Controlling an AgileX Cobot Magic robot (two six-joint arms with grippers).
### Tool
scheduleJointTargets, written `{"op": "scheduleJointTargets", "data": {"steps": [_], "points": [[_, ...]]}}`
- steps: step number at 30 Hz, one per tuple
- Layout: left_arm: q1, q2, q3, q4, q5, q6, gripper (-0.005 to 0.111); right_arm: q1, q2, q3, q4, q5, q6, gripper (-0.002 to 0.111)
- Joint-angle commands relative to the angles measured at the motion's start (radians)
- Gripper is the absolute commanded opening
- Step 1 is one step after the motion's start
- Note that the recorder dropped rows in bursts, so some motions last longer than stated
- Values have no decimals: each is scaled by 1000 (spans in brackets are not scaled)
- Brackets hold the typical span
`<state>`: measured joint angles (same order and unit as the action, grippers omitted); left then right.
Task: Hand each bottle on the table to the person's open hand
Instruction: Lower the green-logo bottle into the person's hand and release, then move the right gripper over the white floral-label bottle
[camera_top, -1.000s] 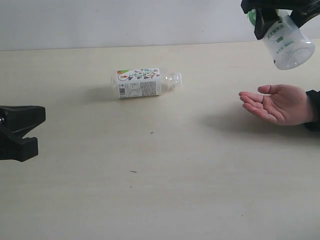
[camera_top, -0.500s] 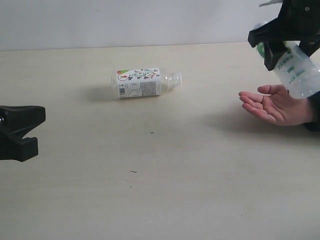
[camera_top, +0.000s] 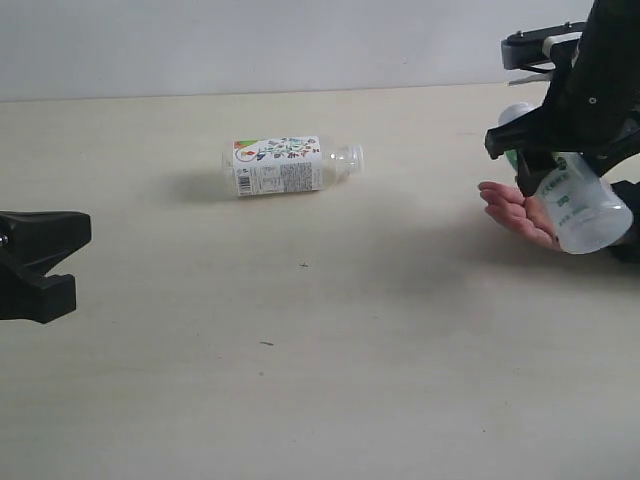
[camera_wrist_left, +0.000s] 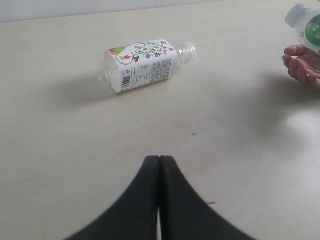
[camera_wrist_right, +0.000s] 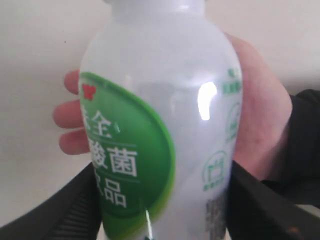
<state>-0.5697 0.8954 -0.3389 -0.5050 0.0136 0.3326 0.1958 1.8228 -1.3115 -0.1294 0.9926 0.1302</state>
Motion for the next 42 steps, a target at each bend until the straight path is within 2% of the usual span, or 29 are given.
{"op": "scheduleJointTargets", "data": {"steps": [1,7,9,12,14,16,26,30,37,42], "points": [[2,-4,4,-4,-7,3,0,-1,47,4,-42,-99,69,0],[2,-4,4,-4,-7,3,0,-1,128,4,-174,-124,188,2],[2,-4,4,-4,-7,3,0,-1,128,4,-182,-128,188,13],[2,-4,4,-4,-7,3,0,-1,126,-1,-184,-125,188,43],[2,-4,4,-4,-7,3,0,-1,125,-1,-184,-125,186,73],[2,-4,4,-4,-7,3,0,2,112,-1,-189,-125,166,85],[2,-4,4,-4,-7,3,0,2,-73,-17,-174,-126,12,85],[2,-4,4,-4,-7,3,0,2,-138,-70,-65,-98,-172,85],[2,-4,4,-4,-7,3,0,6,-170,-211,272,-21,-438,85],[2,-4,4,-4,-7,3,0,105,-154,-288,278,-18,-555,85]]}}
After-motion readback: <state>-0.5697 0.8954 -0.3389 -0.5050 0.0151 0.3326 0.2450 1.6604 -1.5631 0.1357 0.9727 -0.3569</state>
